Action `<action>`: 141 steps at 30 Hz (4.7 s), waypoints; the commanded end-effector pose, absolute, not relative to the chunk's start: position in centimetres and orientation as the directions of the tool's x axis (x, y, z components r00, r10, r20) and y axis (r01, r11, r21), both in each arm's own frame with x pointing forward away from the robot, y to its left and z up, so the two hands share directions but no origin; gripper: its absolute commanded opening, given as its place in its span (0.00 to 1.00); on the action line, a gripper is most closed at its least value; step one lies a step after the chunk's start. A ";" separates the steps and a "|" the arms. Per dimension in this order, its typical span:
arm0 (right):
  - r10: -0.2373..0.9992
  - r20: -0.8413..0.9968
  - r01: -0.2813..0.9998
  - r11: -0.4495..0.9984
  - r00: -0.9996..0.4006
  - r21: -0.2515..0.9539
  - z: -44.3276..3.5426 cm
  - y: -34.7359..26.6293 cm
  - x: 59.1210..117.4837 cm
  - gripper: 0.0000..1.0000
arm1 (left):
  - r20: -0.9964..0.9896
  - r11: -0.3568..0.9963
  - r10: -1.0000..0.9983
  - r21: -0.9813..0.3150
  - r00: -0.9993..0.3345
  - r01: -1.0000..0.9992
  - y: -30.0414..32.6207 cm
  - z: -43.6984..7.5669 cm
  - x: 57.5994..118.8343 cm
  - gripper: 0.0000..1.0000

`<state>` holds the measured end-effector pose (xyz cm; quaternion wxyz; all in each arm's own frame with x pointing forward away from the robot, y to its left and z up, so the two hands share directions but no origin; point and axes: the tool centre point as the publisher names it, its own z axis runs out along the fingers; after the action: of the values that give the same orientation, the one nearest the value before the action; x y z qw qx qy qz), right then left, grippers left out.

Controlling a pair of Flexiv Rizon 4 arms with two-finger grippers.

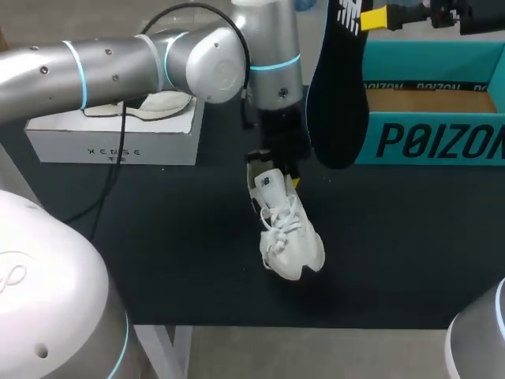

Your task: Take the shoe out of the shoebox, open the shoe tongue, remove and reinsert the insole, then place the shoe into the shoebox

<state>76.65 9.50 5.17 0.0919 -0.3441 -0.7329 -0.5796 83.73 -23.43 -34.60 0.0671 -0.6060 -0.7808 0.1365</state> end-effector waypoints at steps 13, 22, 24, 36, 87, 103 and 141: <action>0.399 0.534 0.613 0.094 -0.745 0.785 5.2 9.7 76.8 0.00 | -0.051 0.025 0.998 -0.237 -0.038 0.971 -24.4 -35.6 80.8 0.00; 0.399 0.534 0.613 0.094 -0.745 0.785 5.2 9.7 76.8 0.00 | -0.053 -0.006 0.999 -0.197 -0.005 0.980 -24.5 -36.6 78.4 0.00; 0.399 0.534 0.613 0.094 -0.745 0.785 5.2 9.7 76.8 0.00 | -0.052 -0.010 0.999 -0.190 0.000 0.982 -24.7 -37.0 78.0 0.00; 0.399 0.534 0.613 0.094 -0.745 0.785 5.2 9.7 76.8 0.00 | -0.046 -0.013 0.999 -0.171 0.006 0.985 -25.7 -38.9 77.4 0.00; 0.399 0.534 0.613 0.094 -0.745 0.785 5.2 9.7 76.8 0.00 | -0.732 0.138 0.518 -0.438 -0.442 0.888 -22.7 -32.2 83.7 1.00; 0.399 0.534 0.613 0.094 -0.745 0.785 5.2 9.7 76.8 0.00 | -0.732 0.138 0.518 -0.438 -0.442 0.888 -22.7 -32.2 83.7 1.00; 0.399 0.534 0.613 0.094 -0.745 0.785 5.2 9.7 76.8 0.00 | -0.939 -0.084 0.168 -0.318 -0.301 0.945 -24.1 -24.8 82.7 1.00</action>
<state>76.66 9.50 5.18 0.0920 -0.3440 -0.7331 -0.5795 83.25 -22.37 -24.91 -0.3377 -0.4857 -0.5778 0.5623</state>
